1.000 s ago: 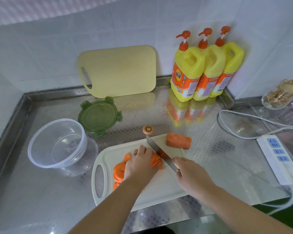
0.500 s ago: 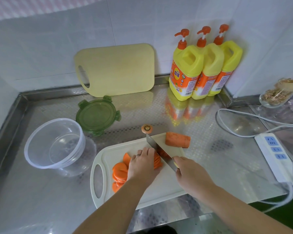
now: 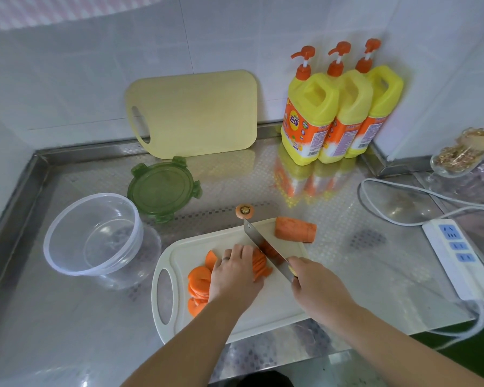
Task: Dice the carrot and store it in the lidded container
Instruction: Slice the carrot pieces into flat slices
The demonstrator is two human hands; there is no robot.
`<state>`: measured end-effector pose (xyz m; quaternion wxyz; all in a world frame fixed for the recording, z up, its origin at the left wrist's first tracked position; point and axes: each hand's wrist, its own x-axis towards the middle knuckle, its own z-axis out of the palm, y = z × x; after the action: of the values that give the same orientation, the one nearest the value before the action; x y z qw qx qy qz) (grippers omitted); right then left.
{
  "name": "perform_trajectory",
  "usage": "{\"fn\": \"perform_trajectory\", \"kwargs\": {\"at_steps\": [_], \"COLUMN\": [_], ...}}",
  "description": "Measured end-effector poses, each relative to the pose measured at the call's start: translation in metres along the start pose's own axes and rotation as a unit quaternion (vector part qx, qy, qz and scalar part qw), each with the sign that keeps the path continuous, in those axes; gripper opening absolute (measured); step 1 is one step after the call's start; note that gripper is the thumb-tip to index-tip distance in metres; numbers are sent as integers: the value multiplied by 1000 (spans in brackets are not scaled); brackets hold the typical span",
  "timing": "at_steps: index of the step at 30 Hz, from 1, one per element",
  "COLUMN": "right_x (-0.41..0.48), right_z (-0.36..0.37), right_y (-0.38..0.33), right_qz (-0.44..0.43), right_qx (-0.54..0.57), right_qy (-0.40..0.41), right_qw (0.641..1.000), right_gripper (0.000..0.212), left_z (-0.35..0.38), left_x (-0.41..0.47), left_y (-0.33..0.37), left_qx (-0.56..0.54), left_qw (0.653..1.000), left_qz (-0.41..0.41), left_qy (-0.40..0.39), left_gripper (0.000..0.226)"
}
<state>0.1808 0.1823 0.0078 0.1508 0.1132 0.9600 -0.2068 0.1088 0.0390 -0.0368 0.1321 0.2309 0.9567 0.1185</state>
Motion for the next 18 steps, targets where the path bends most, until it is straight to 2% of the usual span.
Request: {"fn": "perform_trajectory", "kwargs": {"at_steps": [5,9,13,18], "right_x": [-2,-4,-5,-6], "right_z": [4,7,10,14], "right_y": [0,1,2,0], "right_qz": [0,16,11,1], "right_qx": [3,8,5,8], "right_qy": [9,25,15,19], "right_qw": [1000,1000,1000,1000], "right_gripper": [24,35,35,35], "left_z": [3,-2,-7,-6], "left_x": [-1,3,10,14], "left_y": [2,-2,-7,-6], "left_qx": [1,-29,-58,-82], "left_qw": [1000,998,994,993], "left_qz": [-17,-34,-37,-43], "left_qy": [5,-42,-86,-79], "left_gripper": [48,63,57,52]}}
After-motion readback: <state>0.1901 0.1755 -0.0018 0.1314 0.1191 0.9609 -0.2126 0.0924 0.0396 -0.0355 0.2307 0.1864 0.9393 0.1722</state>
